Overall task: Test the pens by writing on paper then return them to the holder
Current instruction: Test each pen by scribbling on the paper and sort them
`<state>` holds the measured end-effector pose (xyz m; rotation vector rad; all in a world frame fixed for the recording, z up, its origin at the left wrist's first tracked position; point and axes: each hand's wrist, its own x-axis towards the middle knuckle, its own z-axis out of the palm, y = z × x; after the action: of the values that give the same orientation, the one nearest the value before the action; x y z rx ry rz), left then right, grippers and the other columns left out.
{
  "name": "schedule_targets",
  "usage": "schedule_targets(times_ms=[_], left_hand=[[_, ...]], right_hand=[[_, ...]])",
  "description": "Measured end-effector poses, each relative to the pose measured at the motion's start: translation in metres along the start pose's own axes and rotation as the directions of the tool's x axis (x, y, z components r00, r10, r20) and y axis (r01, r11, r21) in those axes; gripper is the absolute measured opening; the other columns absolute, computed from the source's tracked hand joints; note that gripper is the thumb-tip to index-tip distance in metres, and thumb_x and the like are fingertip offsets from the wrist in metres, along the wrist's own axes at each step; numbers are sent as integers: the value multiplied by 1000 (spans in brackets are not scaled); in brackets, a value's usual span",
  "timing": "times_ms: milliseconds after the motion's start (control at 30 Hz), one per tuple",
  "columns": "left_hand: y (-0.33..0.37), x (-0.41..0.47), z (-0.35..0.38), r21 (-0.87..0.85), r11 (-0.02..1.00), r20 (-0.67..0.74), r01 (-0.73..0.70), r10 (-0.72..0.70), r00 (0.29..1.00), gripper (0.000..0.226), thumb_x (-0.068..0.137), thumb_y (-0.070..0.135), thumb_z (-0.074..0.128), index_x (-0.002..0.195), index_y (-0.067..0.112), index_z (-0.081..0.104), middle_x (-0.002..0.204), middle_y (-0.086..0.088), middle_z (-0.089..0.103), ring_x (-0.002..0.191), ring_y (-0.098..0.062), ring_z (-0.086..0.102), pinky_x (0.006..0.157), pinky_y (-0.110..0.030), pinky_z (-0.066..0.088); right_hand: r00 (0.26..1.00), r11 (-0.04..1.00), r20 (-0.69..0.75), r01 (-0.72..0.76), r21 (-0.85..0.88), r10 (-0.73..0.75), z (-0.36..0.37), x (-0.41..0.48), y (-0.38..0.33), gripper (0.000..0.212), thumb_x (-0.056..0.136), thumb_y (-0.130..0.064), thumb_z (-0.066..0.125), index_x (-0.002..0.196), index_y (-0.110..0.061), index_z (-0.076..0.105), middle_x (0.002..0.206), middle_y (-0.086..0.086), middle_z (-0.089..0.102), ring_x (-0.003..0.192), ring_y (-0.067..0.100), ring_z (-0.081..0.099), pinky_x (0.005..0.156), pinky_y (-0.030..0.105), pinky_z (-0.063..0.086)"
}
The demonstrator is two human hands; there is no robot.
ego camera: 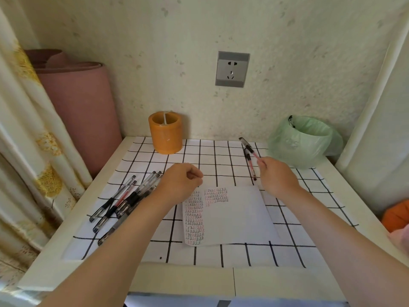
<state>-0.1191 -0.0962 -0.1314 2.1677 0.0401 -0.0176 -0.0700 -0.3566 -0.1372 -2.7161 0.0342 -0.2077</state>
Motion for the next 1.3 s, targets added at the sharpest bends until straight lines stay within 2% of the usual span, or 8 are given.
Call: schedule_targets(times_ms=[100,200,367,467,700,900,1100,1300], left_hand=[[0,6,9,84,995,51,-48,44,998,16,91,18,68,81,30,69,75,12,66,68,-2,60,61,-17,45],[-2,10,16,182,979,94,-93,76,993,13,93,20,64,85,29,71,81,18,66,74,1,59,61,-13,41],[-3,7,22,260,953,176,-157,113,978,22,100,24,50,98,30,71,89,20,65,84,-1,60,72,-23,49],[-4,3,22,357,888,253,-288,205,946,19,98,34,55,110,32,70,95,21,57,92,-3,55,80,-27,49],[-9,-5,26,448,793,376,-413,252,892,63,81,55,70,138,38,50,127,16,42,123,-6,32,105,-31,34],[-14,-4,27,437,800,393,-411,241,887,65,86,54,65,145,38,45,140,14,37,134,-10,26,114,-36,28],[-19,-11,11,478,783,257,-398,309,916,59,93,49,59,147,32,42,138,11,43,130,-10,31,109,-30,30],[-38,-20,-37,568,790,31,-232,262,965,48,92,41,63,137,30,53,131,5,52,123,-16,41,102,-35,40]], right_hand=[[986,986,36,-164,-33,165,6,8,5,17,100,-15,38,98,-11,54,89,6,57,80,28,52,63,33,37],[978,983,97,-179,-38,182,15,10,8,8,93,-6,43,96,-8,50,94,11,58,81,28,51,64,32,38],[994,993,8,-104,-52,105,30,14,15,31,94,-10,44,121,-5,57,111,15,66,98,33,60,68,31,38],[998,991,-32,-57,-118,53,35,16,18,22,93,-15,45,105,-10,63,98,12,68,80,28,56,61,30,34],[999,988,-13,-38,-147,37,35,19,18,28,94,-23,45,66,-18,47,76,3,55,69,24,50,50,28,25],[1000,986,-16,-29,-166,27,25,20,10,21,96,-23,44,80,-15,54,95,7,62,79,26,56,61,30,36],[993,981,-15,115,-154,-119,25,5,-31,27,96,-22,46,115,-16,64,126,8,55,96,31,62,70,33,44],[875,887,161,463,-2,-456,45,-36,-99,33,96,-26,49,128,-27,59,122,-2,54,104,21,61,80,34,50]])
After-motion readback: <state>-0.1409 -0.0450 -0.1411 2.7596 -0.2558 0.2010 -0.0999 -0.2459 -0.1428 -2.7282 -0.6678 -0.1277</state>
